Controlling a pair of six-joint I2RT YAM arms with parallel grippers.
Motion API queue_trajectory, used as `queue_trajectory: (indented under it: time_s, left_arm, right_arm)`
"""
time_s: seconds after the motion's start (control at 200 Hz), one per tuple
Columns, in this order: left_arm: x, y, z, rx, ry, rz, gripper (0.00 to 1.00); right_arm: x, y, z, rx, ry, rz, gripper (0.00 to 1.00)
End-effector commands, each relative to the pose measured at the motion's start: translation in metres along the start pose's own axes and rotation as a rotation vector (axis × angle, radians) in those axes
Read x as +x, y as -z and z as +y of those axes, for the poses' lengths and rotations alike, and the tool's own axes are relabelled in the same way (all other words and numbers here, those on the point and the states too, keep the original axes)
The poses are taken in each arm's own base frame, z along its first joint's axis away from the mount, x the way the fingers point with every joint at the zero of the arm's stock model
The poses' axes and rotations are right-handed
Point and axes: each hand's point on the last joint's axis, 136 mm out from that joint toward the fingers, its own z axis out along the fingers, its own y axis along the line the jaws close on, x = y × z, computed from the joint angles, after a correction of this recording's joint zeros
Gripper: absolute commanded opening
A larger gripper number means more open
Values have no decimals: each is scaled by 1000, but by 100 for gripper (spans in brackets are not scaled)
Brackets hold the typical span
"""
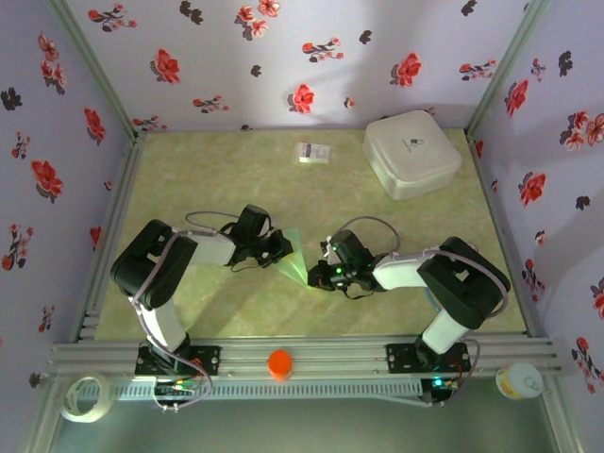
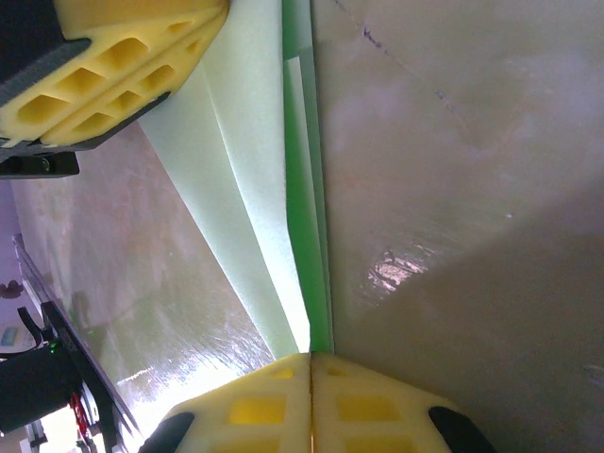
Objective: Fold a paper plane with a square sheet of paper (pick it up from the middle)
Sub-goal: Fourth fold the wing at the center of the table.
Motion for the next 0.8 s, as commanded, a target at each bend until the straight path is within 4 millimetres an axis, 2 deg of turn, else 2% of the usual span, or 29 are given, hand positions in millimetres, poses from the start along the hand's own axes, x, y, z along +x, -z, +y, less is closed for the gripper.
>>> queue_trajectory:
  time_s: [0.0,0.55,0.8]
  left_arm:
    - [11,-5,28,-79,24,21,7]
    - [12,-6,30,-83,26,23,6]
    - [11,-6,30,-83,26,22,6]
  right_arm:
    - [21,0,-19,57,-37,75,9]
    - [21,5,-16,57,-32,68,12]
    - [22,6,-17,58,-31,70,10]
